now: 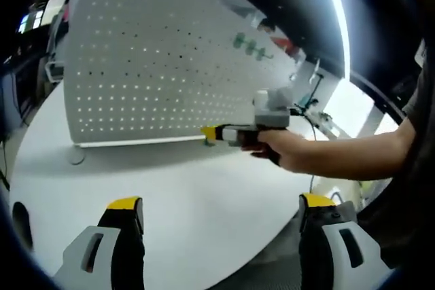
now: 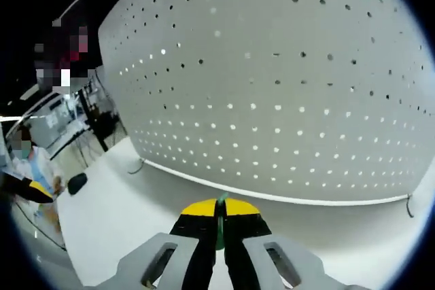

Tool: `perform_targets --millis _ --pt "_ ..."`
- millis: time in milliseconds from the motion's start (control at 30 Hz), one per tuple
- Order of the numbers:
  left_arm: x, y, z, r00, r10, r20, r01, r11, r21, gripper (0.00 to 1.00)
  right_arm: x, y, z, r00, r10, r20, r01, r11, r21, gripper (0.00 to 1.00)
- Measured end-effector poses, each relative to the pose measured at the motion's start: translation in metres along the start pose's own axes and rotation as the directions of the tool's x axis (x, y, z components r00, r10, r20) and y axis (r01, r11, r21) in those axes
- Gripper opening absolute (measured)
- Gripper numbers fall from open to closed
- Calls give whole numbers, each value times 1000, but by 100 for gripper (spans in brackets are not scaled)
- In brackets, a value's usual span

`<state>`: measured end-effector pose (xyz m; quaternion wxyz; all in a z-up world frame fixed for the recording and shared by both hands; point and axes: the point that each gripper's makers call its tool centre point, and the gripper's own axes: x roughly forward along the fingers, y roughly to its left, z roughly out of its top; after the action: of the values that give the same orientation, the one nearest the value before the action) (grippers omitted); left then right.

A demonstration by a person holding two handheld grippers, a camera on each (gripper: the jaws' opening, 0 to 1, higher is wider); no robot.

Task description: Insert the hook assembly into the mounting plate slot until the hook locks in place.

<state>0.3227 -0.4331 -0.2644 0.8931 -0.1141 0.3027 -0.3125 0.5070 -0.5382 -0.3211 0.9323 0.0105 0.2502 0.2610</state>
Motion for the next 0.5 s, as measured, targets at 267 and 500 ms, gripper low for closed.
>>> perform_targets --millis 267,500 --pt "-6 -8 9 1000 11 15 -11 1000 21 97 -28 2 6 1000 1 29 -1 1000 -10 0" --pt "-5 -18 17 1000 19 12 -20 1000 19 97 -59 17 20 995 36 89 -35 999 -8 0"
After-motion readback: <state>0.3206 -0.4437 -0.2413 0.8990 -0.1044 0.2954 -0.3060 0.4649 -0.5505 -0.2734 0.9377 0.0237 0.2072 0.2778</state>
